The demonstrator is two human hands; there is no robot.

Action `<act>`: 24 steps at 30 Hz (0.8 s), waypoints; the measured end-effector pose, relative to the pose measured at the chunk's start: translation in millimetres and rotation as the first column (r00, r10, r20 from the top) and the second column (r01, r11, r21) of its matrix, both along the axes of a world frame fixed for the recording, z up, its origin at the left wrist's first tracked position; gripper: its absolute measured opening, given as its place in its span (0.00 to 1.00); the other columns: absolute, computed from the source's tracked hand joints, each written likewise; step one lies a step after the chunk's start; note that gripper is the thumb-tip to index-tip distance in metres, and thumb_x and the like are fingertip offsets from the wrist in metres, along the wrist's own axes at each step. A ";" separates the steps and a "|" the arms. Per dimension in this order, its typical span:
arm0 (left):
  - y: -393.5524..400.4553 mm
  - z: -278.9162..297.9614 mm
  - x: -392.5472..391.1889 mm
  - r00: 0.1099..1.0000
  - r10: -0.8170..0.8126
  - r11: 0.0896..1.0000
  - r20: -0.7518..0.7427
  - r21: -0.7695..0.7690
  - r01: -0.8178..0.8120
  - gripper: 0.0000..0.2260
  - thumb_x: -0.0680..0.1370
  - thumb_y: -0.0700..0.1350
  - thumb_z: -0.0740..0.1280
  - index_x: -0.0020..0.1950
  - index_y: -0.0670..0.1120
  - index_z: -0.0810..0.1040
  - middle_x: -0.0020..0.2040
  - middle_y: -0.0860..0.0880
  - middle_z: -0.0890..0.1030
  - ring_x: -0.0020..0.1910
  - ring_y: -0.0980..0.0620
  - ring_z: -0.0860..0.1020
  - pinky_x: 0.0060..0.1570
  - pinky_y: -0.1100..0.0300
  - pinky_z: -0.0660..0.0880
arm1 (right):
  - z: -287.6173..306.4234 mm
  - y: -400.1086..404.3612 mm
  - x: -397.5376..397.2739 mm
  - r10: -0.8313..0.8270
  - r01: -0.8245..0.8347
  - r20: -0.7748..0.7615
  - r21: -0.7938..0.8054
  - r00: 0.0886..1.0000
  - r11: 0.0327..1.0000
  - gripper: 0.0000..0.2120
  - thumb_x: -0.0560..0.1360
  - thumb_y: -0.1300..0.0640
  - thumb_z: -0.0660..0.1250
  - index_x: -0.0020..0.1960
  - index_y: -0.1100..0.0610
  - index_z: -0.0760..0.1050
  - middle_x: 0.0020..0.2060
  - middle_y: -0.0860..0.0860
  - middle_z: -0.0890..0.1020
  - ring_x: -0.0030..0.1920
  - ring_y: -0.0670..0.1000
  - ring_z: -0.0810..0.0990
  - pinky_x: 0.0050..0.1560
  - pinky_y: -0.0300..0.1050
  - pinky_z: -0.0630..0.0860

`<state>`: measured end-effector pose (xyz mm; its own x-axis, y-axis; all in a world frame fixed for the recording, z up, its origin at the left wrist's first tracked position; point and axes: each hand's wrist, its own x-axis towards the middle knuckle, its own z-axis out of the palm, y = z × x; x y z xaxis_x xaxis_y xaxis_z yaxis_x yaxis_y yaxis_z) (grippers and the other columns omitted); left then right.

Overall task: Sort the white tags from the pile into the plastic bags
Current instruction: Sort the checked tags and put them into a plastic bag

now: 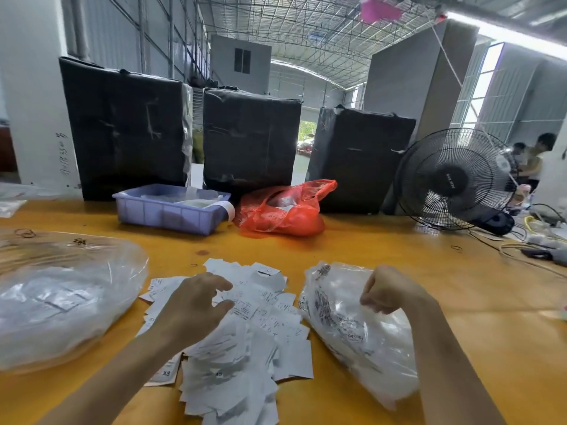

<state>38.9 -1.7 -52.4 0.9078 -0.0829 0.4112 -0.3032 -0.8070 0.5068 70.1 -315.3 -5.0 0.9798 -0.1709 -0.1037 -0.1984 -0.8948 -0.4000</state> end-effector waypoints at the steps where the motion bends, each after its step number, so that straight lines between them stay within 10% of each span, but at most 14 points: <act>1: -0.6 1.0 -0.6 1.000 -0.004 1.000 -0.003 -0.016 0.004 0.13 0.74 0.46 0.71 0.58 0.47 0.80 0.55 0.51 0.80 0.49 0.55 0.77 0.50 0.62 0.74 | 7.7 0.5 -2.5 0.013 -0.013 0.010 -0.004 1.000 1.000 0.05 0.70 0.64 0.72 0.44 0.66 0.82 0.41 0.59 0.85 0.34 0.50 0.79 0.36 0.43 0.79; 7: -13.5 17.5 -12.0 0.989 -0.149 0.932 -0.016 -0.336 0.135 0.13 0.71 0.54 0.73 0.52 0.49 0.82 0.46 0.54 0.83 0.45 0.59 0.81 0.40 0.66 0.77 | 52.8 42.8 -29.1 0.229 -0.311 0.225 0.469 0.947 0.827 0.11 0.60 0.56 0.79 0.35 0.60 0.79 0.31 0.55 0.83 0.30 0.47 0.80 0.31 0.36 0.76; 12: -22.9 43.7 -28.2 0.840 -0.520 0.574 -0.155 -0.791 0.209 0.37 0.54 0.72 0.72 0.52 0.47 0.80 0.48 0.48 0.85 0.48 0.51 0.83 0.44 0.62 0.80 | 49.5 105.8 -43.3 0.556 -0.516 0.158 0.632 0.816 0.578 0.10 0.63 0.59 0.78 0.34 0.57 0.76 0.28 0.50 0.79 0.30 0.45 0.78 0.32 0.36 0.74; 18: -17.5 39.0 -24.2 0.934 -0.314 0.589 -0.170 -0.807 0.051 0.08 0.69 0.45 0.74 0.43 0.40 0.82 0.35 0.45 0.83 0.35 0.50 0.78 0.43 0.56 0.76 | 25.7 126.0 -36.9 0.502 -0.430 0.108 0.685 0.858 0.589 0.05 0.67 0.63 0.76 0.39 0.57 0.80 0.31 0.49 0.80 0.31 0.43 0.77 0.35 0.35 0.75; 24: -11.5 37.4 -19.8 0.933 -0.308 0.509 -0.185 -0.861 -0.002 0.04 0.72 0.39 0.71 0.44 0.38 0.80 0.35 0.45 0.84 0.31 0.55 0.79 0.34 0.65 0.78 | 19.2 126.8 -32.4 0.354 -0.327 0.152 0.796 0.923 0.510 0.09 0.61 0.51 0.75 0.39 0.52 0.84 0.36 0.47 0.85 0.38 0.44 0.82 0.42 0.41 0.74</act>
